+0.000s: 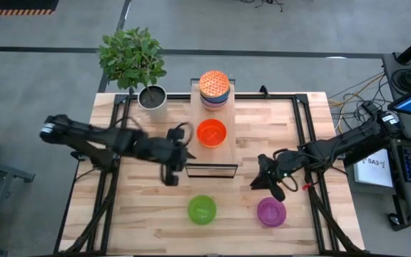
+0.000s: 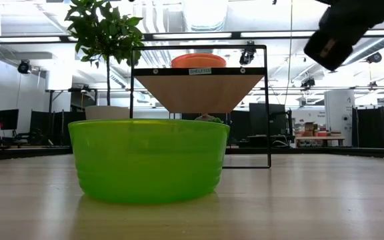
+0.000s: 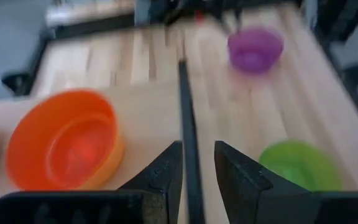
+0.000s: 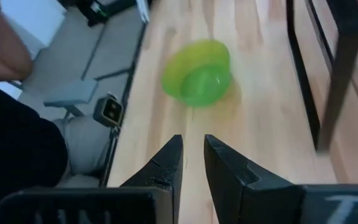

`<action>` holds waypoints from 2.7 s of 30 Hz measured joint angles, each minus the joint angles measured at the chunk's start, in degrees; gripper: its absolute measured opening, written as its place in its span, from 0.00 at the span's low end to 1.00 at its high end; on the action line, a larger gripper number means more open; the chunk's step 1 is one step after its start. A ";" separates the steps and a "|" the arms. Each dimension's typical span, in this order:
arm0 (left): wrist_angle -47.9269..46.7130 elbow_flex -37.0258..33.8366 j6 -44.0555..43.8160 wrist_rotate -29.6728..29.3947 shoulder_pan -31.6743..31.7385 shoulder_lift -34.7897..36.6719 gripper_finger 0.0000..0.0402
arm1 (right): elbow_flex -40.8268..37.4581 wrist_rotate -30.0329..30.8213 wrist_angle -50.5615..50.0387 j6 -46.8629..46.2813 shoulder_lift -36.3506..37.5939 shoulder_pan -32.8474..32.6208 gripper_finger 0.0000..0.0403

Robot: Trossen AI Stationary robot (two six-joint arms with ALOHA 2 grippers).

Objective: Place and stack bowls onto a shelf
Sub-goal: Stack the violet bowl on top of the orange bowl on the shelf

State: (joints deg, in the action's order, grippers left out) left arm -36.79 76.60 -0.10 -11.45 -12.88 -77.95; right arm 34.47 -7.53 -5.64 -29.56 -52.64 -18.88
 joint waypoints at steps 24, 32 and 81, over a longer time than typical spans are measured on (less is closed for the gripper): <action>44.76 -37.60 2.60 -7.71 -7.57 17.16 0.19 | 10.26 0.00 -33.17 -10.30 -6.73 0.00 0.13; 44.73 -36.70 2.76 -7.71 -7.55 15.94 0.19 | 10.26 0.02 -33.19 -10.54 -6.75 0.00 0.13; 48.35 -36.34 7.23 -7.71 -7.42 15.67 0.19 | 25.92 4.74 -49.32 -15.02 -24.33 -10.92 0.33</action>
State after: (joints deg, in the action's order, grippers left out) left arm 11.55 40.27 7.12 -19.16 -20.30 -62.28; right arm 60.39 -2.79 -54.96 -44.58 -76.97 -29.80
